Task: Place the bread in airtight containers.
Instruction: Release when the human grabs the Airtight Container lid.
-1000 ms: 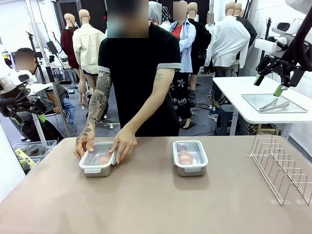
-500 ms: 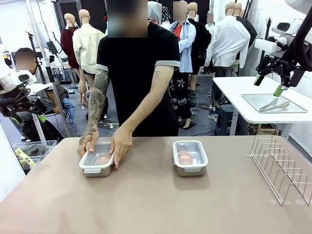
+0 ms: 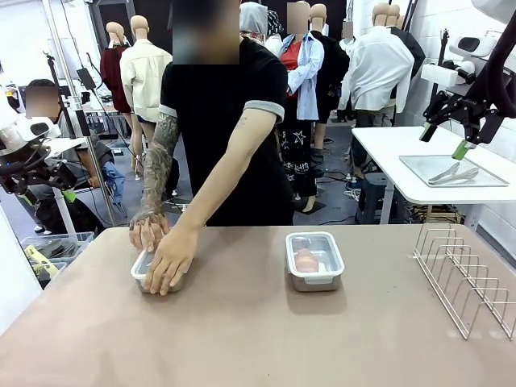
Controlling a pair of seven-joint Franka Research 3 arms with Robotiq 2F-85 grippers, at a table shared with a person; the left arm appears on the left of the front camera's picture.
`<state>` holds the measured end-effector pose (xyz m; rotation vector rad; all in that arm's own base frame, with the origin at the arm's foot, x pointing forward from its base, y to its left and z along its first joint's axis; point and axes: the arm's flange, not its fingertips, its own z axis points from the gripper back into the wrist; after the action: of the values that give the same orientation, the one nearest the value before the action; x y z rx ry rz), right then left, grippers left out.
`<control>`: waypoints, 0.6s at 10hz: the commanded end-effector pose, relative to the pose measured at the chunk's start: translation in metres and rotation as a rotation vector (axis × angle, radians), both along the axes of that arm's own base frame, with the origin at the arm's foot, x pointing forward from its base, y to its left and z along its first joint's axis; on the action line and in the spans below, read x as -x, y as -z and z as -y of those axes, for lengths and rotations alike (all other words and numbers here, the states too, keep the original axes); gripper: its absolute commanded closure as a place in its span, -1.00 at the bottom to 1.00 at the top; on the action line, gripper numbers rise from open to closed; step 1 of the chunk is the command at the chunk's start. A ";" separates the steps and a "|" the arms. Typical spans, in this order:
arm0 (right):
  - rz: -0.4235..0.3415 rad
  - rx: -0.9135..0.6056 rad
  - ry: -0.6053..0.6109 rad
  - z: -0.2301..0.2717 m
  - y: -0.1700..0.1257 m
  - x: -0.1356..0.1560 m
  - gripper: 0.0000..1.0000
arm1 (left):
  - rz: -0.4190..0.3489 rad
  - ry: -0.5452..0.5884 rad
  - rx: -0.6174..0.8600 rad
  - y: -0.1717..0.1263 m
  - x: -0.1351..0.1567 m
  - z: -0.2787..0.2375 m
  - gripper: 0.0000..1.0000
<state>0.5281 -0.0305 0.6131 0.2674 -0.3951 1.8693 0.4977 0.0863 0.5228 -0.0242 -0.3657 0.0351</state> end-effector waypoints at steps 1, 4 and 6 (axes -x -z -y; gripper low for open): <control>0.002 -0.004 0.002 -0.001 0.004 0.003 -1.00 | 0.003 -0.006 0.000 -0.002 0.000 0.000 -1.00; 0.002 -0.004 0.002 -0.001 0.004 0.003 -1.00 | 0.003 -0.006 0.000 -0.002 0.000 0.000 -1.00; 0.002 -0.004 0.002 -0.001 0.004 0.003 -1.00 | 0.003 -0.006 0.000 -0.002 0.000 0.000 -1.00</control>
<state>0.5281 -0.0305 0.6131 0.2674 -0.3951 1.8693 0.4977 0.0863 0.5228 -0.0242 -0.3657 0.0351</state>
